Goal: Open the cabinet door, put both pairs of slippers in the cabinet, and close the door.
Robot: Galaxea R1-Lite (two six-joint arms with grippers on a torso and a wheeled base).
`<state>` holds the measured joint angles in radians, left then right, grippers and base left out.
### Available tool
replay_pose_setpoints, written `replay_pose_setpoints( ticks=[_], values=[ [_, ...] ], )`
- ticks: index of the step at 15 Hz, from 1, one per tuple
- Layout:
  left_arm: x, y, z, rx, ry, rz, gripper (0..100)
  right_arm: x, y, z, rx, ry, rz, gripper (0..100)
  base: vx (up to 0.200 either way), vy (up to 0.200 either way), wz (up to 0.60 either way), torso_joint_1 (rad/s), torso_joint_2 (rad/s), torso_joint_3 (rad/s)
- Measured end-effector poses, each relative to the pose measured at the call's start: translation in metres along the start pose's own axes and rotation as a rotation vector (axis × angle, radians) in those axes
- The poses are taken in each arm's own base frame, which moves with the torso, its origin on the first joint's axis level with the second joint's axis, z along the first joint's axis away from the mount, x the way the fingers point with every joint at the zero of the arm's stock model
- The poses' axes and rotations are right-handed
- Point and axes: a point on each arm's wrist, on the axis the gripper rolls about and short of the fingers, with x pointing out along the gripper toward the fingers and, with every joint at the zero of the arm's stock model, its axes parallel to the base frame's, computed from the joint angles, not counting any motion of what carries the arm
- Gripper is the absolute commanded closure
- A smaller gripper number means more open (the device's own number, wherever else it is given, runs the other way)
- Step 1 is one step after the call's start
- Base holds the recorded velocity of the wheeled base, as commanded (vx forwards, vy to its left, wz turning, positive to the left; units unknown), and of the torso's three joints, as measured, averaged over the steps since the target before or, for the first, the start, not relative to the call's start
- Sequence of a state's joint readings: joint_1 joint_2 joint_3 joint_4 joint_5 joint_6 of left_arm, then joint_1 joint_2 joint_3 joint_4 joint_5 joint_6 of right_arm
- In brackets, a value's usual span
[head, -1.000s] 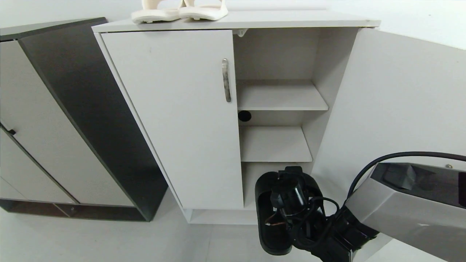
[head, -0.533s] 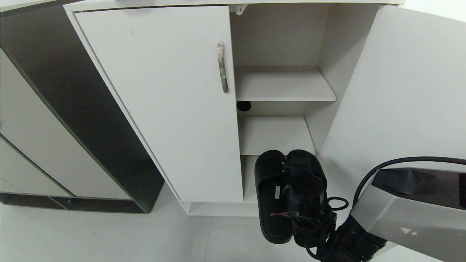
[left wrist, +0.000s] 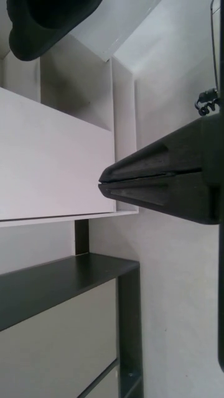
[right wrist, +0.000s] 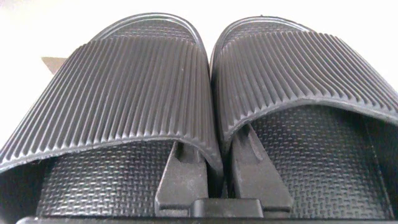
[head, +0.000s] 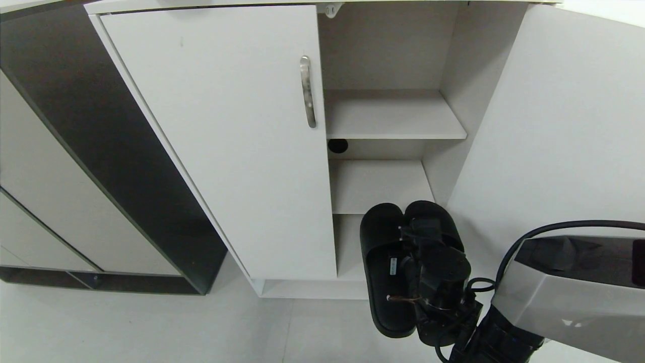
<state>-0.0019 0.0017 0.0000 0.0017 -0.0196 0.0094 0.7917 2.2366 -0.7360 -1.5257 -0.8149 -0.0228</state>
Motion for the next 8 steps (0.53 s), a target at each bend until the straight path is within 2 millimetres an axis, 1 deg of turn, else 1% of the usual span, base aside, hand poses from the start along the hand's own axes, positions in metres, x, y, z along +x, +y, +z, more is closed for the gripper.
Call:
replay_pose_setpoints(
  ticks=[4,8],
  values=[
    [0.000,0.000,0.000,0.000,0.000,0.000,100,0.009,-0.011,0.000,0.002,-0.001,-0.036,100,0.000,0.000,0.00,0.000,0.00,0.000],
    [0.000,0.000,0.000,0.000,0.000,0.000,100,0.012,-0.015,0.000,0.004,-0.002,-0.050,100,0.000,0.000,0.00,0.000,0.00,0.000]
  ],
)
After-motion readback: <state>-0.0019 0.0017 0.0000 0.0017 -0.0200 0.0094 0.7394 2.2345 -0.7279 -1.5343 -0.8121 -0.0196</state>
